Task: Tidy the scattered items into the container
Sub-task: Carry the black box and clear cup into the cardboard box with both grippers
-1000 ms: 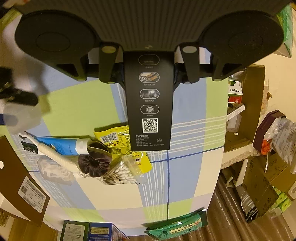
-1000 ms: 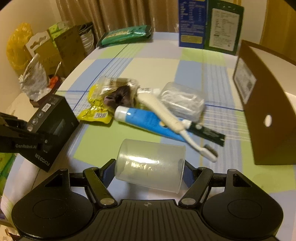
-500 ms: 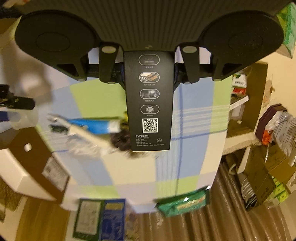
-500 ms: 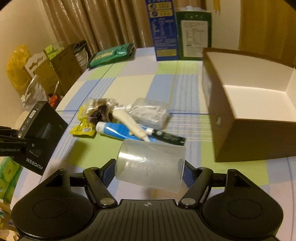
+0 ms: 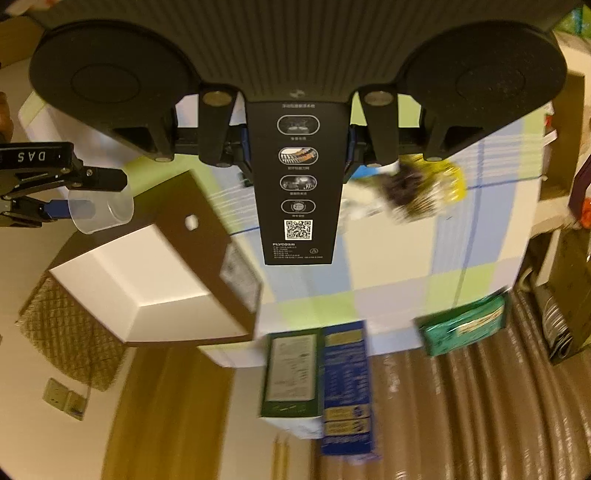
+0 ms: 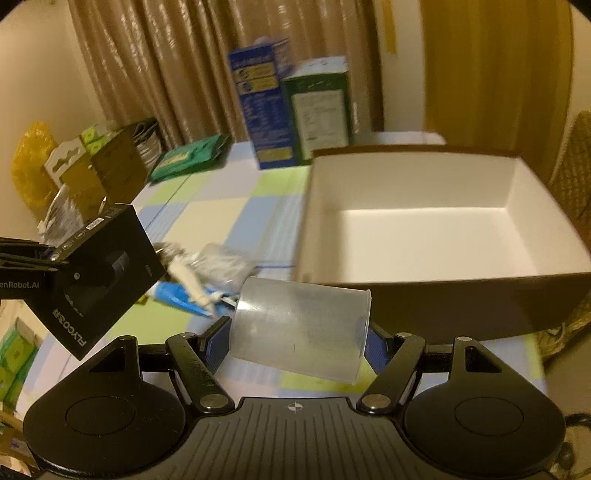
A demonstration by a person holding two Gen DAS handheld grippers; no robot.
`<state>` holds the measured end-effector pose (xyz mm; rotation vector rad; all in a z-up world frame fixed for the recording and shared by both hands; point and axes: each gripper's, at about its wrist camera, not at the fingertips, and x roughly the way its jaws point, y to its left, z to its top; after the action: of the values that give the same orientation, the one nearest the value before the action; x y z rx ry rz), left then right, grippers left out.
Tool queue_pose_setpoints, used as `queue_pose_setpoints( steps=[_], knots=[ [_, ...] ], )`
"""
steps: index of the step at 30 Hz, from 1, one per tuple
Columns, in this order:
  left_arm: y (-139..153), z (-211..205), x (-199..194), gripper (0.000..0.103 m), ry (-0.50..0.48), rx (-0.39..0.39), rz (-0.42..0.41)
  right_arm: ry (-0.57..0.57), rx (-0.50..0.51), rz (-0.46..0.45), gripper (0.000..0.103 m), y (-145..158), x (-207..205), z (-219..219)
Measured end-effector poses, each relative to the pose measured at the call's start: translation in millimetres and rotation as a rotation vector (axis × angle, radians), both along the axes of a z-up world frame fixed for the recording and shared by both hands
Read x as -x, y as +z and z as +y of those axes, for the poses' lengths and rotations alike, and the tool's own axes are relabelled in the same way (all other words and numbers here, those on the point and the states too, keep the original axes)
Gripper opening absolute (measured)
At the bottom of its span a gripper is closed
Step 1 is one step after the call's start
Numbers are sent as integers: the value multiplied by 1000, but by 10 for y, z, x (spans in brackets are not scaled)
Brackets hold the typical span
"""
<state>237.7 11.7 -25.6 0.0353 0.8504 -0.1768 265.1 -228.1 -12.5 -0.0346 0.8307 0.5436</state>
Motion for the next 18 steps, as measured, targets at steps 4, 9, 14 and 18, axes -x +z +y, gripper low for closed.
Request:
queue_pose_setpoints(
  steps=[4, 9, 14, 18],
  knots=[
    [67, -309, -85, 38, -15, 7, -13, -10, -8, -16, 70, 96, -132, -321],
    [184, -674, -200, 38, -34, 9, -50, 2, -11, -54, 70, 248, -361, -653],
    [301, -1082, -407, 38, -42, 27, -101, 23, -1, -97, 70, 326, -667, -888],
    [335, -1375, -617, 38, -33, 50, -126, 34, 4, -104, 70, 312, -932, -1033]
  ],
)
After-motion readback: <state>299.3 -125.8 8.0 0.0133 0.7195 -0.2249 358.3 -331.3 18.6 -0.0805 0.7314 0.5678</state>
